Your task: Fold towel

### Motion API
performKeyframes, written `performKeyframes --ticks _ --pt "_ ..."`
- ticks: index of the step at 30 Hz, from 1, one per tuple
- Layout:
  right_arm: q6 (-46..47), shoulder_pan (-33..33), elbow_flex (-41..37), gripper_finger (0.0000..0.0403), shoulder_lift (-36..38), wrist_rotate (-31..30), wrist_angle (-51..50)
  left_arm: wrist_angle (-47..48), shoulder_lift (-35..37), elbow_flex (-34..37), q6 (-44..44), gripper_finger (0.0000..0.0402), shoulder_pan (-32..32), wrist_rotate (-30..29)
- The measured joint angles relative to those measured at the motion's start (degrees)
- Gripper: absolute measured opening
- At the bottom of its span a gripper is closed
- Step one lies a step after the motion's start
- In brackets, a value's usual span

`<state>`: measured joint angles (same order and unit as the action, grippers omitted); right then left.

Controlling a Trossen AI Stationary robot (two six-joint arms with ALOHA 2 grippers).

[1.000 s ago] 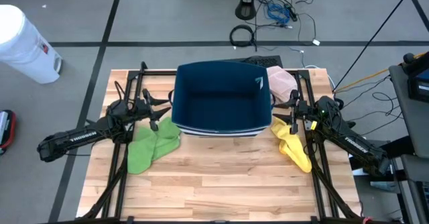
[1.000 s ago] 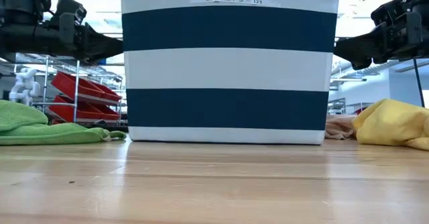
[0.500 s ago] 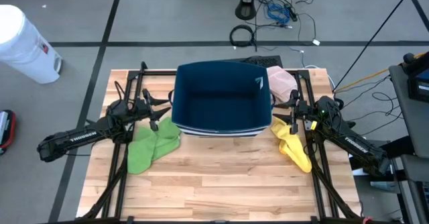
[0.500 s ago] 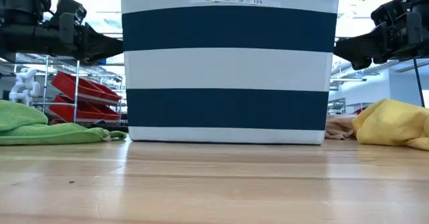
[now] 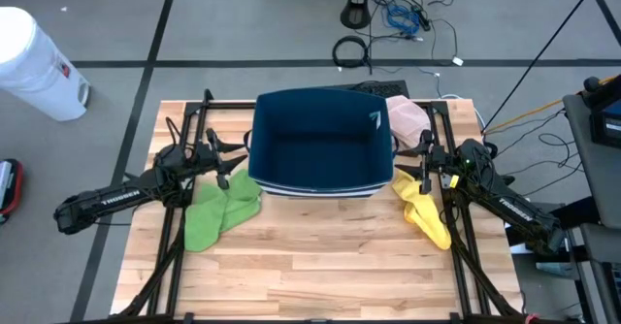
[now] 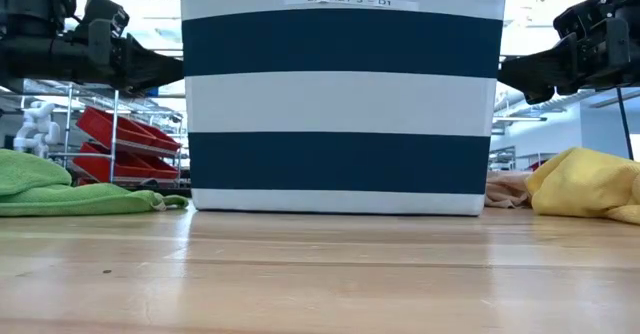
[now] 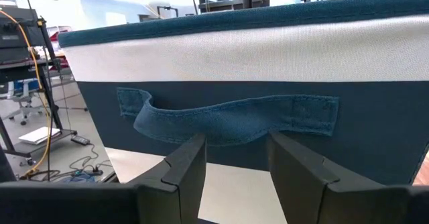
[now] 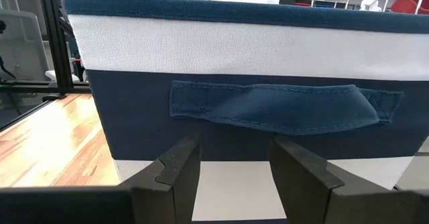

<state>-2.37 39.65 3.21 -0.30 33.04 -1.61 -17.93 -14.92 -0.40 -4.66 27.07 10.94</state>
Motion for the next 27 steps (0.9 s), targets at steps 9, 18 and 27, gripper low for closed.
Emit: performKeyframes --ticks 9,18,27 --pt "0.0 0.0 0.0 0.0162 0.0 0.0 0.0 0.0 0.0 0.0 0.1 0.0163 0.0 0.0" --pt "0.0 0.0 0.0 0.0162 0.0 0.0 0.0 0.0 0.0 0.0 26.3 0.0163 0.0 0.0" --pt "0.0 0.0 0.0 0.0162 0.0 0.0 0.0 0.0 0.0 0.0 40.4 0.0163 0.0 0.0"
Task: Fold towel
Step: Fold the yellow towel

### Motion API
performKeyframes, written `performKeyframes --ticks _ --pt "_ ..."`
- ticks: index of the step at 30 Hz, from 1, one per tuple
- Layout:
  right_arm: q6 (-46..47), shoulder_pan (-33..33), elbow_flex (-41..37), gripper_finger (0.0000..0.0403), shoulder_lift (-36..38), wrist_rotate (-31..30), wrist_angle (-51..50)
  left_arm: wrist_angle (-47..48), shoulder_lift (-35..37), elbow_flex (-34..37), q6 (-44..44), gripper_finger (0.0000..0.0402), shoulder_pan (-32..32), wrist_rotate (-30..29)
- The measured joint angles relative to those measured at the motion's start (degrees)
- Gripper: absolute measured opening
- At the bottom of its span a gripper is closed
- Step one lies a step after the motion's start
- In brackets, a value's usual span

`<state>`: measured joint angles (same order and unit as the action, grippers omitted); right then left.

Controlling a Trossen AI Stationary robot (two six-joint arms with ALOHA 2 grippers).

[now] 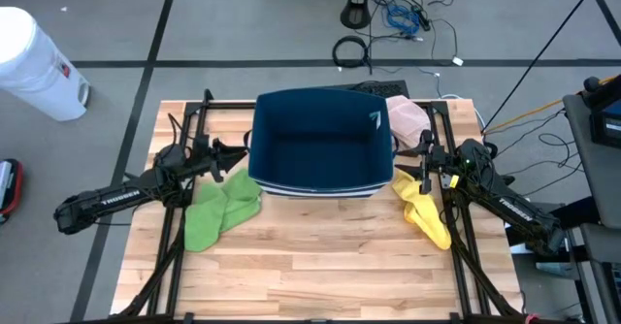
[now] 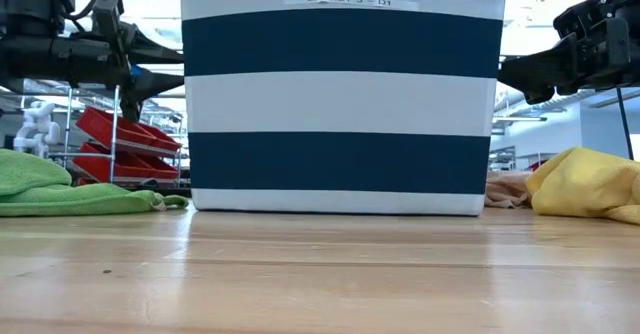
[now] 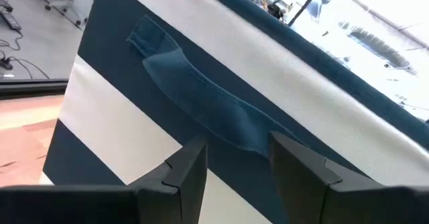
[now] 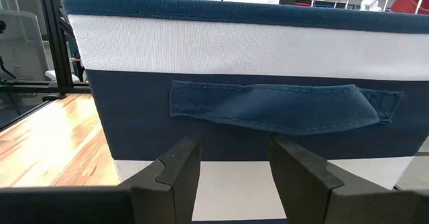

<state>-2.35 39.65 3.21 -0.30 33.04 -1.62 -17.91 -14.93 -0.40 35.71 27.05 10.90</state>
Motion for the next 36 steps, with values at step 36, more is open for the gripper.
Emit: performKeyframes --ticks 36 --pt "0.0 0.0 0.0 0.0162 0.0 0.0 0.0 -41.1 -20.9 -11.6 -27.2 0.0163 -11.9 -6.9"
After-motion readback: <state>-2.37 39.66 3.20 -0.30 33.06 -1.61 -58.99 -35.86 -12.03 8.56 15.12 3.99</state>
